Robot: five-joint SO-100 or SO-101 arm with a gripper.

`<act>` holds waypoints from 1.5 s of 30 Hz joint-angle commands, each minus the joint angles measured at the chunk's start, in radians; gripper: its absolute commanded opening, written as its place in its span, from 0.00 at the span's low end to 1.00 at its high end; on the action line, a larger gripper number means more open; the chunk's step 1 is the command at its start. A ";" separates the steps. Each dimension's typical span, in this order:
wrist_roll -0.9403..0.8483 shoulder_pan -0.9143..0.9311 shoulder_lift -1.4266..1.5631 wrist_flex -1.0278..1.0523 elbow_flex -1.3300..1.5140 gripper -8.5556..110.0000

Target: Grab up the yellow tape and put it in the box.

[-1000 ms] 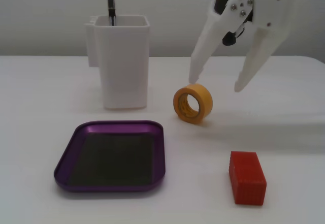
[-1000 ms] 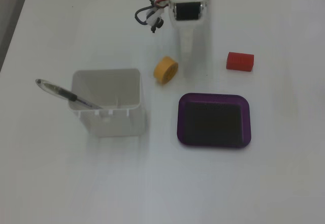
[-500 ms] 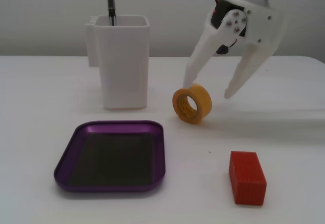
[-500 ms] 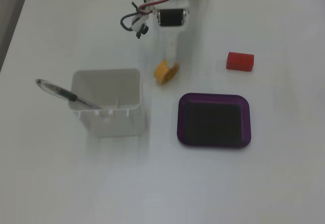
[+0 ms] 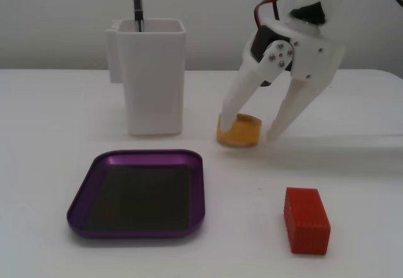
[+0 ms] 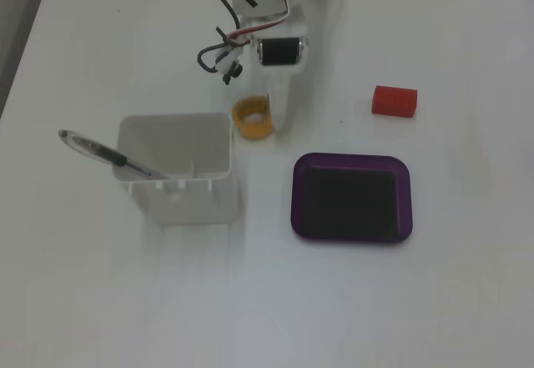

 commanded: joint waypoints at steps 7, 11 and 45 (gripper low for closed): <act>-0.003 -0.003 0.014 -0.017 -0.009 0.20; -0.003 0.008 0.069 0.072 -0.057 0.20; -0.037 0.152 0.126 -0.011 0.115 0.20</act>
